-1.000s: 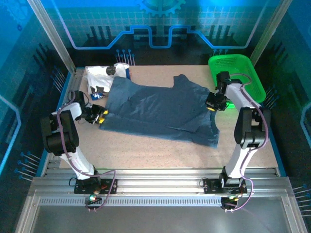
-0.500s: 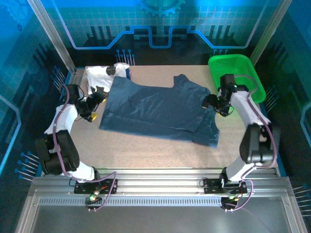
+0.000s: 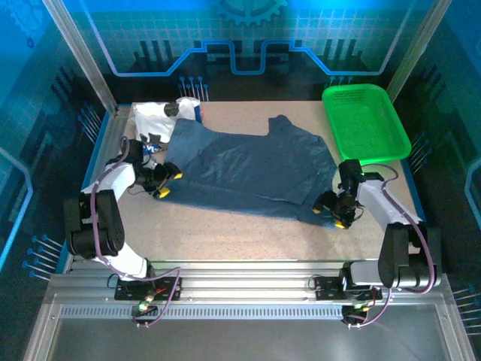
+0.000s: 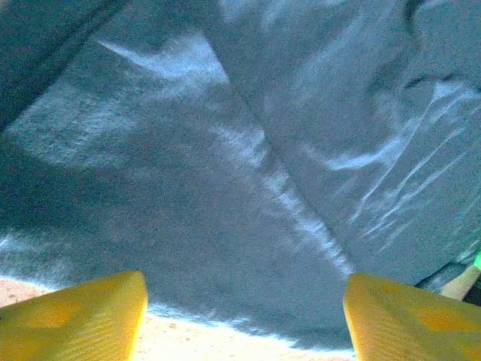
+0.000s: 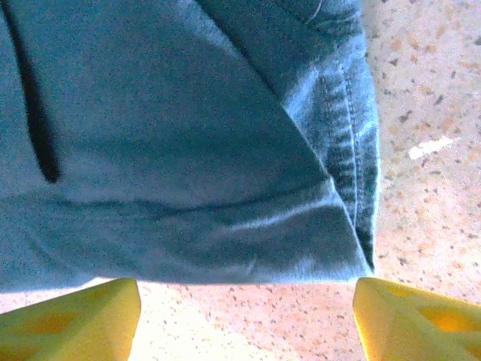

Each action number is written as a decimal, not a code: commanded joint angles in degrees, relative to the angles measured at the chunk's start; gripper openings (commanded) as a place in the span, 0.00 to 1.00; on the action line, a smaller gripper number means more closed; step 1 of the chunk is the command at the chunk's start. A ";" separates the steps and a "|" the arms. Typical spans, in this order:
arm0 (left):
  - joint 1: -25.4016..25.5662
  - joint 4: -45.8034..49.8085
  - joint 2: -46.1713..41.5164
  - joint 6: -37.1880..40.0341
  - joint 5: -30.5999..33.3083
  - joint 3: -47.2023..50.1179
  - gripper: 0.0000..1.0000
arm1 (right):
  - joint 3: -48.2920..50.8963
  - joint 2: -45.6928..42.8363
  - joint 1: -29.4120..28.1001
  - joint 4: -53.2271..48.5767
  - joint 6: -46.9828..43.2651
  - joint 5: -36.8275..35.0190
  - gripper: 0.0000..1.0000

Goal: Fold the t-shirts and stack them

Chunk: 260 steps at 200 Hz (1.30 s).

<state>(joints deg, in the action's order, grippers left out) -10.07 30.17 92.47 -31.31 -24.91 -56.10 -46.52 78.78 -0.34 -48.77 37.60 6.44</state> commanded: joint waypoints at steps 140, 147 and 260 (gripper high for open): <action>-3.03 -2.72 5.08 -2.11 8.87 8.54 0.56 | -1.64 9.43 -0.74 0.47 -0.31 -15.50 0.00; -3.03 -2.22 4.19 -2.26 8.75 9.66 0.55 | -1.56 8.97 -0.85 -0.34 -0.47 -16.55 0.00; -3.03 12.62 -16.10 -1.61 9.38 4.94 0.77 | -3.57 -1.02 -1.20 -4.37 -2.00 -10.28 0.47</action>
<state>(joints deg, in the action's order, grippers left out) -12.64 35.53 78.59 -35.73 -18.39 -43.31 -46.74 81.73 -0.86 -49.45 36.80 -6.39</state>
